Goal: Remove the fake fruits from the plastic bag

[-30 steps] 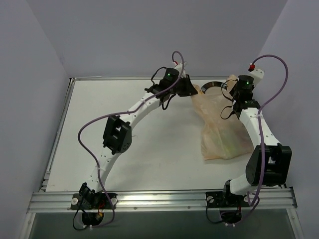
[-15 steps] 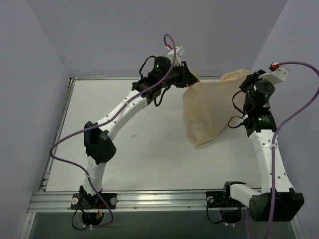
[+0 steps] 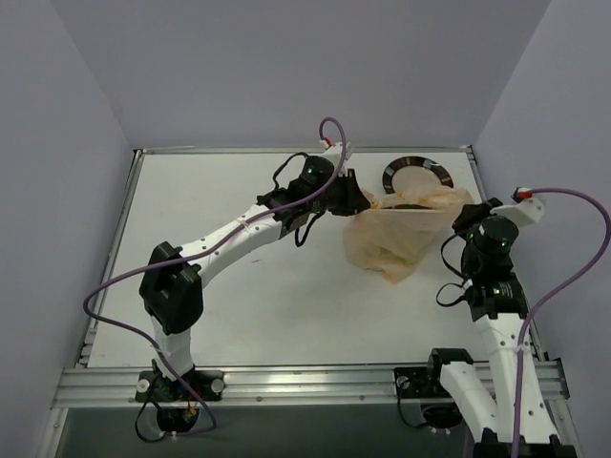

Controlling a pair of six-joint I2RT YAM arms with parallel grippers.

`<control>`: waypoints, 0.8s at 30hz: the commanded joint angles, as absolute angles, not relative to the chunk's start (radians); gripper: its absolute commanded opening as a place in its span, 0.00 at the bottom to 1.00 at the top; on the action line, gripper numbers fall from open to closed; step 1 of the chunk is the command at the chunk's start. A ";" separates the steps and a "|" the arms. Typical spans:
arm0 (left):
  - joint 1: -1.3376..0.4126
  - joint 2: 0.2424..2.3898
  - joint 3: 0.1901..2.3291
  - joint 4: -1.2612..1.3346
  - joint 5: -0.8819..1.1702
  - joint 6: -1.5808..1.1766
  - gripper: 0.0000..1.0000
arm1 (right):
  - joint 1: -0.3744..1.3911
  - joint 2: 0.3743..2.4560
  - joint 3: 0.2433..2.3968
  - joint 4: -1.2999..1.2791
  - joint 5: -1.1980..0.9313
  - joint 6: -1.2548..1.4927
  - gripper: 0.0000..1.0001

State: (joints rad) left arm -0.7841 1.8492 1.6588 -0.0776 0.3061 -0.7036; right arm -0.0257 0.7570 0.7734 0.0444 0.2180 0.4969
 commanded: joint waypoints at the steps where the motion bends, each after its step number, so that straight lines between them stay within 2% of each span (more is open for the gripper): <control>1: -0.785 1.752 1.707 -0.094 0.229 -0.669 0.02 | -0.040 0.661 0.840 0.049 0.275 0.519 0.00; 7: -0.785 1.733 1.678 -0.090 0.221 -0.680 0.02 | -0.038 0.585 0.899 0.011 0.235 0.558 0.00; 16: -0.785 1.738 1.753 -0.143 0.184 -0.646 0.02 | -0.038 0.555 0.993 -0.049 0.213 0.548 0.00; 20: -0.790 1.721 1.689 -0.132 0.186 -0.655 0.02 | -0.038 0.583 0.878 -0.071 0.210 0.586 0.00; 24: -0.808 1.671 1.568 -0.112 0.129 -0.657 0.02 | -0.038 0.572 0.613 -0.045 0.180 0.696 0.00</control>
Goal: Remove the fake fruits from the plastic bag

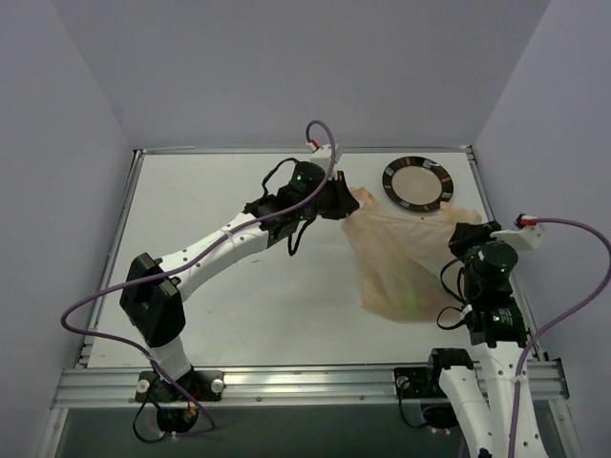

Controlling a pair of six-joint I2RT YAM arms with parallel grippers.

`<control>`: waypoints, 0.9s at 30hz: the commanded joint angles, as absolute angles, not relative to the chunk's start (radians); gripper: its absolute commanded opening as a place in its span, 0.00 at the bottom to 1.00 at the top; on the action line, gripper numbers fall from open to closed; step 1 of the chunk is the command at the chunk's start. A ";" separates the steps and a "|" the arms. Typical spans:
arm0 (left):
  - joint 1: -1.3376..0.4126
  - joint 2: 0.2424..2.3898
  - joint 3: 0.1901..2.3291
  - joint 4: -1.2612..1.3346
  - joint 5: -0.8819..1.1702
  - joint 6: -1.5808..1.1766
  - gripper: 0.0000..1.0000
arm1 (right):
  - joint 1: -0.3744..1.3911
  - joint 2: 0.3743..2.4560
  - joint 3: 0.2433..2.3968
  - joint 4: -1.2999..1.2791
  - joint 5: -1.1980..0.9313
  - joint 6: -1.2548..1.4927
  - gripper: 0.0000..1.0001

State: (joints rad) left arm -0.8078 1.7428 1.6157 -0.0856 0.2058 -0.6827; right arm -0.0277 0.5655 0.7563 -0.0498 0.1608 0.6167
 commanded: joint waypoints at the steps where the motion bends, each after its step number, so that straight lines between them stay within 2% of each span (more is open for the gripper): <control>1: -0.813 1.646 1.512 -0.112 0.092 -0.655 0.02 | -0.038 0.569 0.576 -0.038 0.176 0.731 0.00; 6: -0.842 1.563 1.284 -0.048 0.009 -0.682 0.02 | -0.040 0.529 0.401 -0.032 0.160 0.773 0.00; 9: -0.870 1.549 1.165 -0.017 -0.009 -0.696 0.02 | -0.040 0.549 0.376 -0.034 0.178 0.776 0.00; 18: -0.956 1.620 1.092 0.127 0.044 -0.718 0.03 | -0.040 0.580 0.448 -0.115 0.285 0.795 0.00; 21: -0.956 1.655 1.098 0.168 0.080 -0.729 0.12 | -0.040 0.525 0.523 -0.153 0.339 0.766 0.01; 24: -0.959 1.690 1.097 0.242 0.156 -0.764 0.21 | -0.038 0.485 0.584 -0.158 0.316 0.750 0.19; 25: -0.962 1.707 1.098 0.255 0.184 -0.768 0.22 | -0.037 0.483 0.598 -0.169 0.302 0.749 0.33; 27: -0.966 1.721 1.111 0.273 0.199 -0.772 0.26 | -0.035 0.473 0.632 -0.170 0.259 0.733 0.53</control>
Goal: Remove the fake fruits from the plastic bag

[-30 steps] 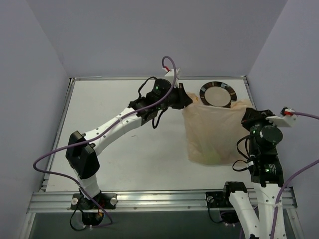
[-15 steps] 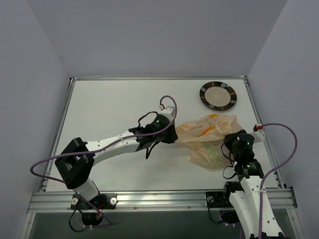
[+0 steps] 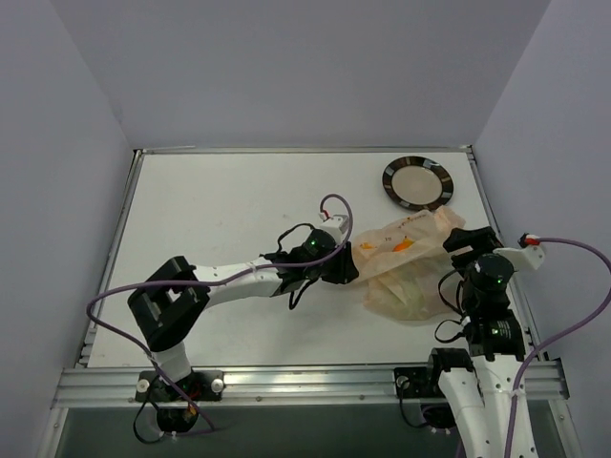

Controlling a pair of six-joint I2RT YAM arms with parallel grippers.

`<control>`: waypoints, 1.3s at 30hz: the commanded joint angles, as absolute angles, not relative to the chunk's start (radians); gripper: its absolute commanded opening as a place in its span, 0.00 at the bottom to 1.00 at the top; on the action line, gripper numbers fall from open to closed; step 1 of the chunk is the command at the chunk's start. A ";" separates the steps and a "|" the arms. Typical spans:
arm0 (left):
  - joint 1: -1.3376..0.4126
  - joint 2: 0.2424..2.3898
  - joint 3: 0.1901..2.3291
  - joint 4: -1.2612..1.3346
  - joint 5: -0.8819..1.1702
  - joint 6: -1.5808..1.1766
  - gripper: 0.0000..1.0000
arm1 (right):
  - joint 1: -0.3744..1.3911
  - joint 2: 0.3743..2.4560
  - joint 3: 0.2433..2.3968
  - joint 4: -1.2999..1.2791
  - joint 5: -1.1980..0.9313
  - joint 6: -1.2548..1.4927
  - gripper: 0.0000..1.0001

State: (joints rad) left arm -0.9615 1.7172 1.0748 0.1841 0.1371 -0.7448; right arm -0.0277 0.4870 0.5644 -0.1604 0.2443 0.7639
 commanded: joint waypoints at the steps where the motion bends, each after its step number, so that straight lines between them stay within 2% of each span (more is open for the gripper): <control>1: -0.972 1.730 1.114 0.278 0.209 -0.773 0.28 | -0.035 0.468 0.644 -0.181 0.252 0.729 0.69; 4: -0.980 1.744 1.117 0.298 0.224 -0.778 0.29 | -0.034 0.446 0.699 -0.189 0.255 0.687 0.79; 7: -0.986 1.746 1.120 0.305 0.232 -0.778 0.29 | -0.034 0.468 0.771 -0.190 0.233 0.615 0.78; 8: -0.988 1.747 1.120 0.307 0.232 -0.776 0.29 | -0.034 0.512 0.788 -0.184 0.200 0.595 0.75; 11: -0.991 1.753 1.124 0.307 0.230 -0.776 0.30 | -0.028 0.650 0.808 -0.154 0.013 0.548 0.58; 12: -0.991 1.750 1.123 0.307 0.227 -0.779 0.29 | -0.020 0.685 0.805 -0.147 -0.039 0.539 0.49; 13: -0.991 1.749 1.121 0.307 0.226 -0.779 0.30 | 0.027 0.748 0.799 -0.147 -0.061 0.526 0.31; 15: -0.991 1.735 1.117 0.307 0.222 -0.778 0.30 | 0.112 0.784 0.787 -0.141 -0.010 0.526 0.21; 16: -0.991 1.730 1.114 0.307 0.222 -0.778 0.30 | 0.223 0.808 0.781 -0.137 0.103 0.526 0.14; 18: -0.988 1.723 1.112 0.310 0.229 -0.787 0.30 | 0.329 0.842 0.773 -0.137 0.207 0.523 0.13; 20: -0.988 1.723 1.115 0.316 0.244 -0.795 0.35 | 0.434 0.906 0.764 -0.143 0.340 0.534 0.15; 23: -0.986 1.730 1.120 0.324 0.259 -0.804 0.44 | 0.436 0.995 0.715 -0.141 0.512 0.606 0.22; 26: -0.983 1.735 1.118 0.328 0.278 -0.808 0.52 | 0.411 1.054 0.684 -0.127 0.597 0.659 0.31; 27: -0.982 1.733 1.117 0.330 0.279 -0.810 0.54 | 0.402 1.057 0.675 -0.111 0.619 0.667 0.50; 28: -0.976 1.733 1.117 0.330 0.281 -0.810 0.57 | 0.390 1.055 0.664 -0.106 0.626 0.670 0.59; 30: -0.971 1.733 1.115 0.339 0.293 -0.811 0.74 | 0.364 1.042 0.657 -0.106 0.647 0.684 0.72; 31: -0.966 1.738 1.118 0.341 0.301 -0.811 0.82 | 0.359 1.019 0.644 -0.107 0.658 0.684 0.76; 33: -0.962 1.765 1.165 0.324 0.340 -0.795 0.96 | 0.335 0.988 0.624 -0.109 0.667 0.696 0.77; 39: -0.948 1.871 1.302 0.272 0.364 -0.781 0.94 | 0.213 0.910 0.543 -0.150 0.578 0.749 0.79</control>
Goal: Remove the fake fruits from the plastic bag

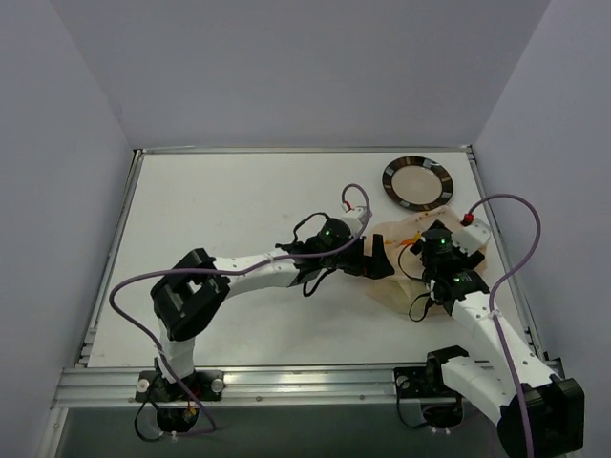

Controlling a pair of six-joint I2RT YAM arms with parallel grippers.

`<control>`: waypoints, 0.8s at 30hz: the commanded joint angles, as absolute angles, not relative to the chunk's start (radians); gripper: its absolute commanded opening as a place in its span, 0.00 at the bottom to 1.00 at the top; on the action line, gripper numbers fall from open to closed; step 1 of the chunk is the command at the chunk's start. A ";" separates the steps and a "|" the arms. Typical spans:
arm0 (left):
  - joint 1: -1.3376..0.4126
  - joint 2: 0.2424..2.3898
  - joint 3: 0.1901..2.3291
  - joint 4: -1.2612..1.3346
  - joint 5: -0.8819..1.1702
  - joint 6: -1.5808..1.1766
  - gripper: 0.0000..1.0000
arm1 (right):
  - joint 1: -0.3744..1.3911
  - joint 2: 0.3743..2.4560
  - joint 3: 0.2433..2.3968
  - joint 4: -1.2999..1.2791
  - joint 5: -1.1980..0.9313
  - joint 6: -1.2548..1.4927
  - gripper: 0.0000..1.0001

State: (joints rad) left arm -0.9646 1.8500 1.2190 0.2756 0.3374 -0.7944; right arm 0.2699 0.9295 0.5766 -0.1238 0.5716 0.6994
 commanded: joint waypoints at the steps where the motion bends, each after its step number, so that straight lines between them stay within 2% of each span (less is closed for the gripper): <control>1: -0.943 1.884 1.330 0.273 0.359 -0.784 0.94 | 0.172 0.911 0.535 -0.150 0.549 0.753 0.79; 6: -0.917 1.991 1.434 0.232 0.350 -0.781 0.94 | 0.095 0.965 0.523 -0.108 0.493 0.762 0.91; 8: -0.917 2.022 1.485 0.207 0.359 -0.773 0.94 | 0.084 0.992 0.519 -0.081 0.466 0.753 0.88; 11: -0.919 2.081 1.505 0.228 0.376 -0.791 0.93 | 0.081 0.993 0.496 0.001 0.413 0.709 0.54; 12: -0.919 2.086 1.508 0.239 0.380 -0.795 0.86 | 0.081 0.992 0.485 0.099 0.329 0.684 0.30; 13: -0.919 2.094 1.509 0.248 0.382 -0.796 0.72 | 0.083 1.005 0.476 0.135 0.286 0.666 0.22; 14: -0.919 2.098 1.511 0.252 0.382 -0.798 0.37 | 0.083 1.018 0.477 0.161 0.250 0.655 0.09; 16: -0.914 2.089 1.499 0.265 0.377 -0.798 0.10 | 0.089 1.070 0.504 0.230 0.161 0.620 0.03; 17: -0.913 2.060 1.485 0.273 0.362 -0.796 0.03 | 0.090 1.090 0.520 0.245 0.141 0.609 0.00; 24: -0.937 1.829 1.121 0.389 0.214 -0.805 0.02 | 0.136 1.161 0.650 0.275 0.038 0.497 0.00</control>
State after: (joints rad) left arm -0.9226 1.9629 1.2171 0.3099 0.2970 -0.7990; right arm 0.1154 1.1683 0.5720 0.2005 0.1074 0.5659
